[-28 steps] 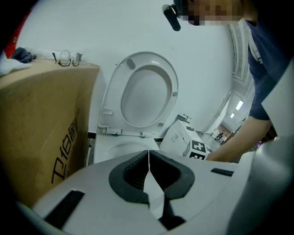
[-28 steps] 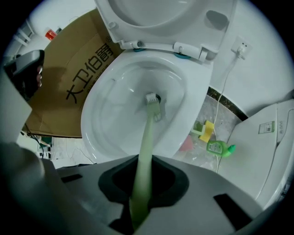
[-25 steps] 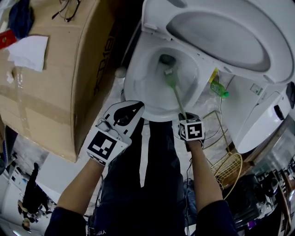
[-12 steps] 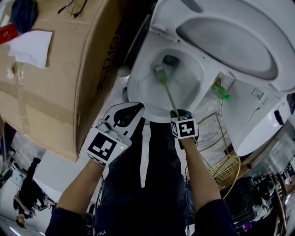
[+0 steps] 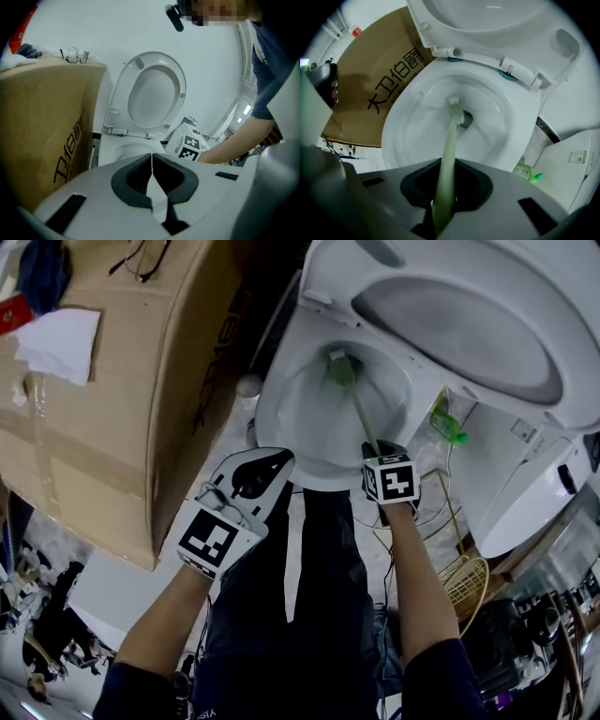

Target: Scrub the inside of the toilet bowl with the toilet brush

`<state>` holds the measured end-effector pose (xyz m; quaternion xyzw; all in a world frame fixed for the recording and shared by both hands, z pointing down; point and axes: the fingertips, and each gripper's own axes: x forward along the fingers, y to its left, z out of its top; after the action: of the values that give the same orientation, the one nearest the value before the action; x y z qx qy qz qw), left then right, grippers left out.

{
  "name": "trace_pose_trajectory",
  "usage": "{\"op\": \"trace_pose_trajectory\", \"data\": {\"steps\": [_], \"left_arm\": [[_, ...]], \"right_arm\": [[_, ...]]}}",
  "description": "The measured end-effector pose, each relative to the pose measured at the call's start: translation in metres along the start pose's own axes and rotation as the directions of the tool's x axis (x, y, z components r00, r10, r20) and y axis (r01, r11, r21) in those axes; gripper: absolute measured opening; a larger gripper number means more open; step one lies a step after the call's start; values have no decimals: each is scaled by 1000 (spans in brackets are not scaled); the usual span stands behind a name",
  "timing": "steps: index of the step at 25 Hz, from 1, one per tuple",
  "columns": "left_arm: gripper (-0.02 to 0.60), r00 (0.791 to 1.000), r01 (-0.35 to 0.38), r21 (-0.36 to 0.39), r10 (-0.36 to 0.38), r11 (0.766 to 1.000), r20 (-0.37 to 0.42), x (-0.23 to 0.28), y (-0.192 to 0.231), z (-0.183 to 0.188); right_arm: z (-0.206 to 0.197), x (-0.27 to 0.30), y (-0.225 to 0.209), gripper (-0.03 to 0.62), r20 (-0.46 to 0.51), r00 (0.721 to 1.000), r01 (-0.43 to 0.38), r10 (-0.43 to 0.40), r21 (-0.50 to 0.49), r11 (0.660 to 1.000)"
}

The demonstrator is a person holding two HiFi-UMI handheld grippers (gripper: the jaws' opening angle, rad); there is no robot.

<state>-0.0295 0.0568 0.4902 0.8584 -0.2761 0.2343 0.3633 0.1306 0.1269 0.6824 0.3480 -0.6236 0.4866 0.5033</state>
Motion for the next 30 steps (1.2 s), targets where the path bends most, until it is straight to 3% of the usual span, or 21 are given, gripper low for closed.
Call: {"op": "trace_pose_trajectory", "data": {"steps": [14,23,30], "left_arm": [[32,1000,25,32,-24,999,-12,16,-13,11],[32,999,29,39,-28,999,-20,11,-16,3],[32,1000,25,41,-25,999,-20,1,-15,-3]], "right_arm": [[-45,-19,-38,49,-27,999,41,-39,82,996],[-92,-13,-14,48,-75,997,12,-4,109,994],[-108,-3,30,48,-103,993,-46,54,75,996]]}}
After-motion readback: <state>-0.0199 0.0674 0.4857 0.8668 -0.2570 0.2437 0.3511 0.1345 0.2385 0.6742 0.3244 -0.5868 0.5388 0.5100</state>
